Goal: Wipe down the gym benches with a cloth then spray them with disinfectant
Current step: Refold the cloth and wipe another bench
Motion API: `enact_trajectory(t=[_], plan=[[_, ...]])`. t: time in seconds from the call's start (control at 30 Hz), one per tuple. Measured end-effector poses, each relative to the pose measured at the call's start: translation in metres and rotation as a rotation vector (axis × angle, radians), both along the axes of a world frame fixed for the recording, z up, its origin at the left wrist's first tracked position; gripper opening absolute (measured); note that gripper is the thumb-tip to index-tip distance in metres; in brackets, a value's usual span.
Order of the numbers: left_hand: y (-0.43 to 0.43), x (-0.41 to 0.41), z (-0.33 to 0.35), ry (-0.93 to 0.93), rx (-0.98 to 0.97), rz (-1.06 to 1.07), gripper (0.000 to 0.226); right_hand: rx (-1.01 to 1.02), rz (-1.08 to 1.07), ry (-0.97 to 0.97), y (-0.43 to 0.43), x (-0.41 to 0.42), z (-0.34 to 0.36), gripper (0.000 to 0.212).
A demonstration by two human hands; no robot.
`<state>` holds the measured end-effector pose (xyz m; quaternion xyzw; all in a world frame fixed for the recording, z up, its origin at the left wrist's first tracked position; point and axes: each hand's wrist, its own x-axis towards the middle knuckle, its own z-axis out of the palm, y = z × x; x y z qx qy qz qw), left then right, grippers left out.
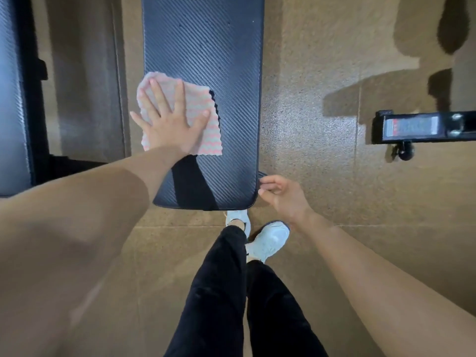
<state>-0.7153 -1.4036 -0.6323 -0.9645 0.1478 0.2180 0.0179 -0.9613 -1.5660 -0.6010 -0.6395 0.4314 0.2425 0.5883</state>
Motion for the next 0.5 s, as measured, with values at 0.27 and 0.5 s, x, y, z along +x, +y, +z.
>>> enact_trajectory(t=[0.27,0.5], plan=[[-0.047,-0.003,-0.01,-0.088,-0.065,0.127,0.088,-0.139,-0.018,-0.105,-0.062,0.086,-0.003,0.047],[-0.087,-0.022,-0.013,-0.087,-0.151,-0.215,0.086,-0.385,0.249,-0.145,-0.134,0.177,-0.003,0.059]])
